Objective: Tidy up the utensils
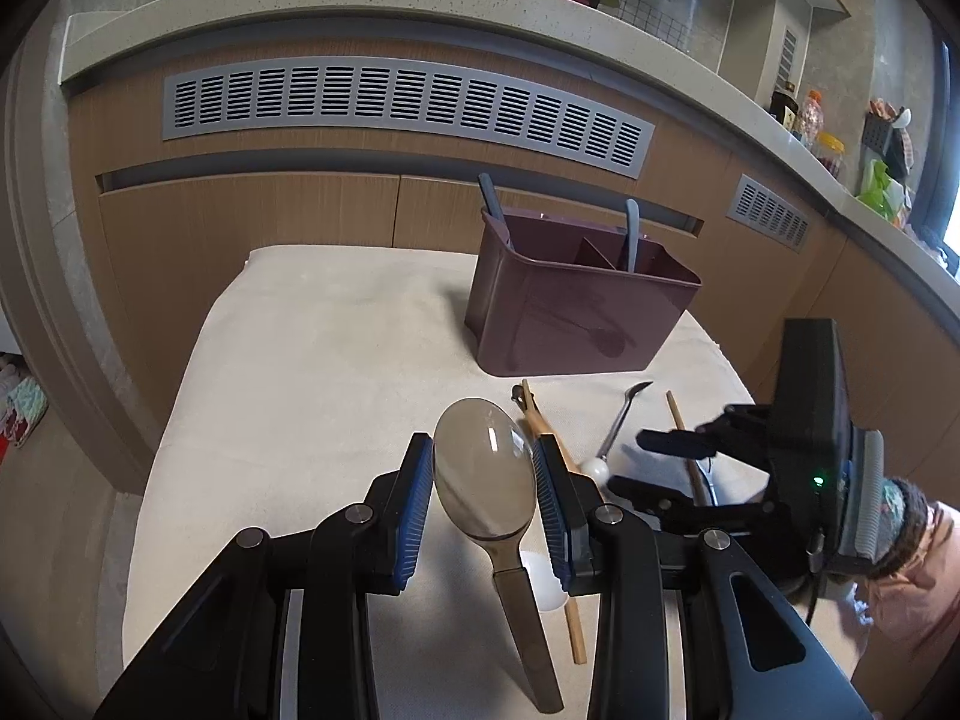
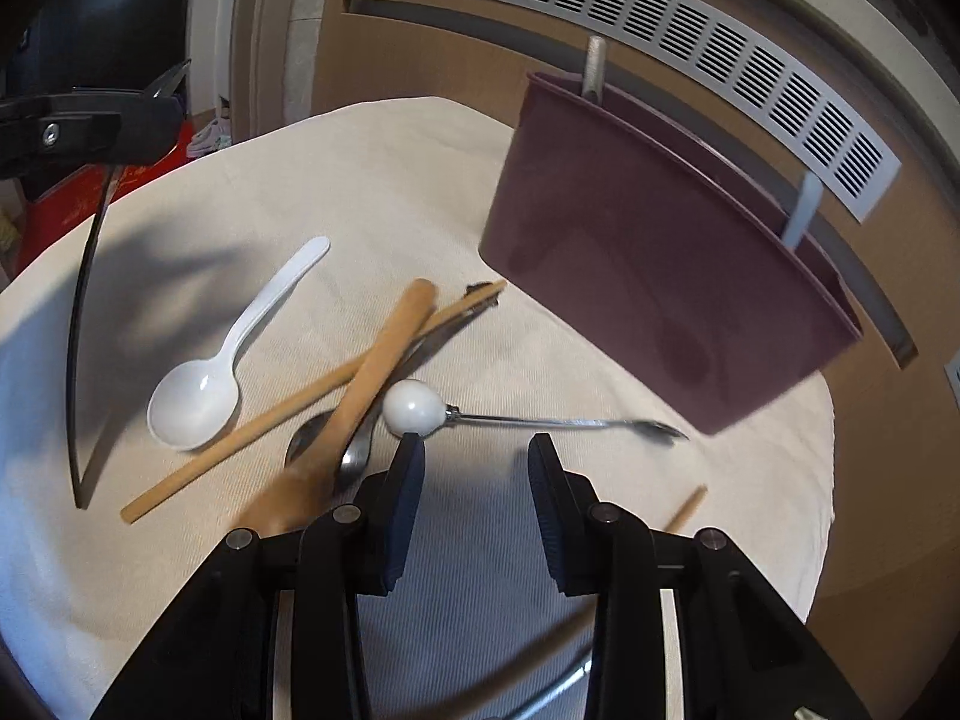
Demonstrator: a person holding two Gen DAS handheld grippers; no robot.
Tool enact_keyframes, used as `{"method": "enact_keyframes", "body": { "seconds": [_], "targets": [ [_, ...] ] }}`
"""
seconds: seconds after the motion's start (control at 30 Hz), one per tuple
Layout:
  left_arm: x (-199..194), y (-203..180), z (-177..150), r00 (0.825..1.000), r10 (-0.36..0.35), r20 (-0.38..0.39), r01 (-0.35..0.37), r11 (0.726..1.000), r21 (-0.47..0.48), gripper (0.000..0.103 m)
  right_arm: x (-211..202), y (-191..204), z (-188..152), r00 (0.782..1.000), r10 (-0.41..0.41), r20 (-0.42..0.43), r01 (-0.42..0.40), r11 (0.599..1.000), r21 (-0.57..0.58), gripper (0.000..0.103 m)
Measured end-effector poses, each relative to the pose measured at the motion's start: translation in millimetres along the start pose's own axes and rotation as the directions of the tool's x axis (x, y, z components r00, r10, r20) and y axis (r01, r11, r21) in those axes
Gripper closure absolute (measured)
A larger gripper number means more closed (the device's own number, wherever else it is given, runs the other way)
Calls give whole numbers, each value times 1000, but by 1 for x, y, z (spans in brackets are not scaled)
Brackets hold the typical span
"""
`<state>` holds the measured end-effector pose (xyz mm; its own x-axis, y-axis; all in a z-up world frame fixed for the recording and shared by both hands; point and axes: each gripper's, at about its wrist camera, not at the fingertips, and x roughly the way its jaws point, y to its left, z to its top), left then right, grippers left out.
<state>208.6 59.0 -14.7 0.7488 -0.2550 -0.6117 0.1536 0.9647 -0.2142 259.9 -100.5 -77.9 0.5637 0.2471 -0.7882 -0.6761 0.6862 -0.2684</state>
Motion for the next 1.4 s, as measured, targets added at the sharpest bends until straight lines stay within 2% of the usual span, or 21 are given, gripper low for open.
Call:
{"method": "enact_keyframes", "body": {
  "seconds": [0.1,0.2,0.43,0.53,0.63,0.73,0.8,0.9,1.03,1.1,1.13,1.2,1.23,1.27,1.33,1.37,1.4],
  "targets": [
    [1,0,0,1000,-2,-2,2,1000,-3,68,6,0,11,998,58,0,-58,998,-21,71],
    [2,3,0,1000,2,-9,-2,1000,-6,68,17,-1,21,997,77,-19,-78,996,-33,71],
    [4,13,-1,1000,-4,-23,3,999,-35,67,35,-24,31,979,199,-49,-198,980,29,57],
    [5,14,-2,1000,-5,-25,4,999,-40,67,42,-31,37,979,198,-48,-196,980,39,49],
    [5,15,-1,1000,-4,-29,3,999,-43,67,42,-35,43,985,170,-33,-170,985,17,47],
    [4,16,-1,999,-4,-33,2,999,-42,67,39,-43,44,982,190,8,-190,982,13,34],
    [3,17,-1,999,-4,-34,2,999,-45,67,40,-54,45,981,193,24,-194,980,32,31],
    [6,19,-2,999,-9,-38,7,999,-52,67,48,-66,35,969,246,-9,-243,964,103,31],
    [10,18,-2,999,-12,-44,10,998,-56,67,57,-67,21,974,218,-65,-206,966,159,26],
    [11,18,-1,999,-13,-46,10,999,-53,67,51,-64,20,962,261,-74,-242,950,198,25],
    [11,19,-1,999,-13,-48,11,998,-54,67,47,-61,20,941,329,-85,-303,926,225,25],
    [12,19,0,999,-14,-51,11,998,-57,67,37,-47,21,881,463,-101,-427,868,254,27],
    [13,20,0,999,-16,-52,13,998,-58,67,30,-39,24,882,461,-94,-432,873,227,31],
    [14,21,0,998,-16,-53,13,998,-59,67,23,-32,27,896,437,-79,-417,889,189,37],
    [16,21,0,998,-15,-56,12,998,-60,67,12,-18,38,938,346,-25,-343,936,81,47],
    [16,21,0,998,-14,-59,10,998,-60,67,12,-16,42,949,315,-9,-315,948,47,54],
    [16,21,0,998,-13,-62,10,998,-59,67,15,-13,49,957,289,-7,-289,957,12,56]
  ]
}}
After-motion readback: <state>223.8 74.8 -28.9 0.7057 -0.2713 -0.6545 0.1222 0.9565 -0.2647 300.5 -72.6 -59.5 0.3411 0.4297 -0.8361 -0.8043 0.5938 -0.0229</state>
